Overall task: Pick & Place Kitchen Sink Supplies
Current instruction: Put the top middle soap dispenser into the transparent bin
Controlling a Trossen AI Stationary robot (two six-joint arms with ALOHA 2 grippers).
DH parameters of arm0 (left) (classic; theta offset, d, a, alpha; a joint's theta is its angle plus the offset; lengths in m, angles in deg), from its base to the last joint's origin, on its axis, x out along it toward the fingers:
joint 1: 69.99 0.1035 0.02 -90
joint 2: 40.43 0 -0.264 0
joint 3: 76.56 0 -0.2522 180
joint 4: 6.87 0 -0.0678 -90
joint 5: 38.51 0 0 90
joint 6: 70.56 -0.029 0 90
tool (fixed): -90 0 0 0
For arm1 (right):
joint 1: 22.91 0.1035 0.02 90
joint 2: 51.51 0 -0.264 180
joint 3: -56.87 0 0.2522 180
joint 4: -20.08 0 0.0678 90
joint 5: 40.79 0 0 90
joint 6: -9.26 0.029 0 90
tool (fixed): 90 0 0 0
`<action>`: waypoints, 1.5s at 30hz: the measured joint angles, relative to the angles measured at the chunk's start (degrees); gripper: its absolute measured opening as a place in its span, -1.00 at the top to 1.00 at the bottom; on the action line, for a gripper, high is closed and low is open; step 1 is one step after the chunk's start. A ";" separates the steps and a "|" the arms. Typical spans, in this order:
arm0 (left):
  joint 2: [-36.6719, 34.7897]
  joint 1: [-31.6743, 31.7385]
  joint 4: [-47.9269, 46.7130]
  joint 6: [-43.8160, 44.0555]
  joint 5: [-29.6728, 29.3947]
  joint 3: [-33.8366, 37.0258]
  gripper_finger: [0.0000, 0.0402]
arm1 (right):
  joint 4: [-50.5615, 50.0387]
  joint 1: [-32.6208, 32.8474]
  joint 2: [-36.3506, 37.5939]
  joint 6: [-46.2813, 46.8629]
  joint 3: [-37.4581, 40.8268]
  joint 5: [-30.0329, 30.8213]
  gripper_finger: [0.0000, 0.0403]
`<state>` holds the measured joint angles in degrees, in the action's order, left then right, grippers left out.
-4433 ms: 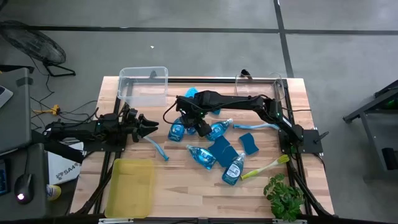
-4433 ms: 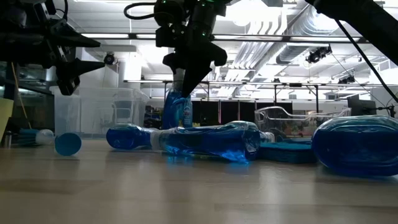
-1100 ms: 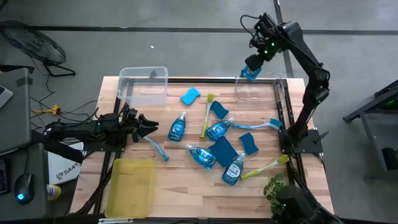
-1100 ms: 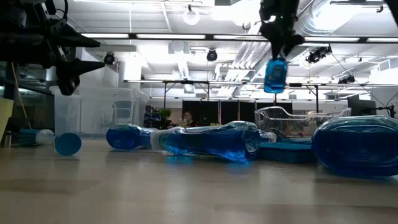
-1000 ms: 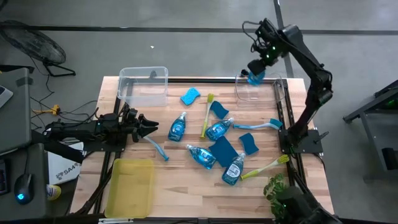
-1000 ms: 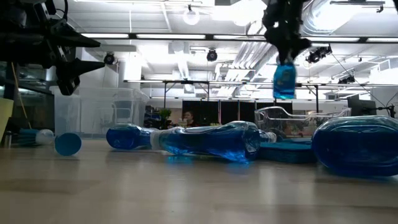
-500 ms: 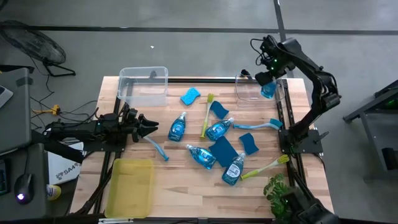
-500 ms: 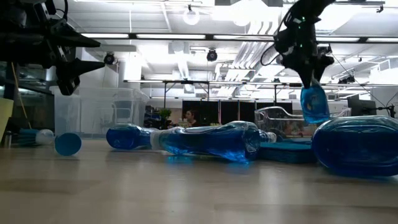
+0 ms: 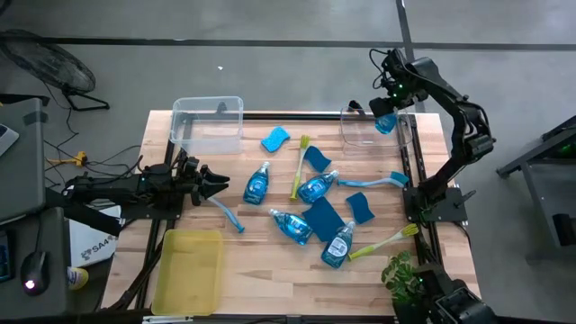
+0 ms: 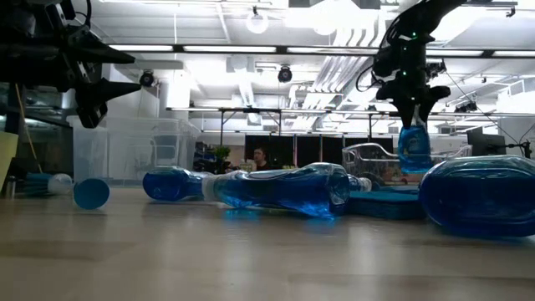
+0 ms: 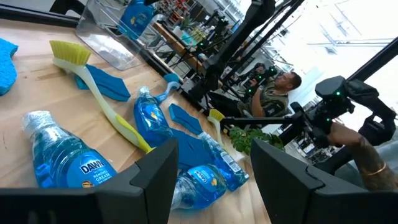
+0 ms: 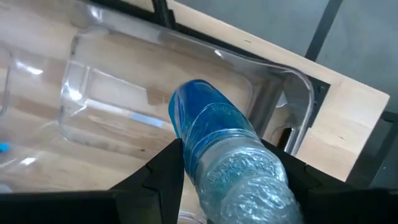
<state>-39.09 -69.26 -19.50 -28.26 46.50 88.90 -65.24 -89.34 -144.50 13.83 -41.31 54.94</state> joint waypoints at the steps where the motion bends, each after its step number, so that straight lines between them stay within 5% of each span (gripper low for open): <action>1: 0.00 0.00 0.00 0.00 0.00 0.00 0.02 | 0.22 0.00 0.00 0.58 0.00 0.32 0.19; 19: 0.02 0.00 0.00 0.02 0.00 0.00 0.02 | 4.14 -0.35 0.00 9.75 0.00 2.95 0.19; 45: 0.02 0.00 0.00 0.02 -0.02 0.00 0.02 | 3.18 -1.23 -0.04 7.04 -0.26 0.86 0.19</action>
<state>-39.07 -69.26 -19.50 -28.24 46.48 88.90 -62.06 -90.57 -144.54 20.87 -41.57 55.81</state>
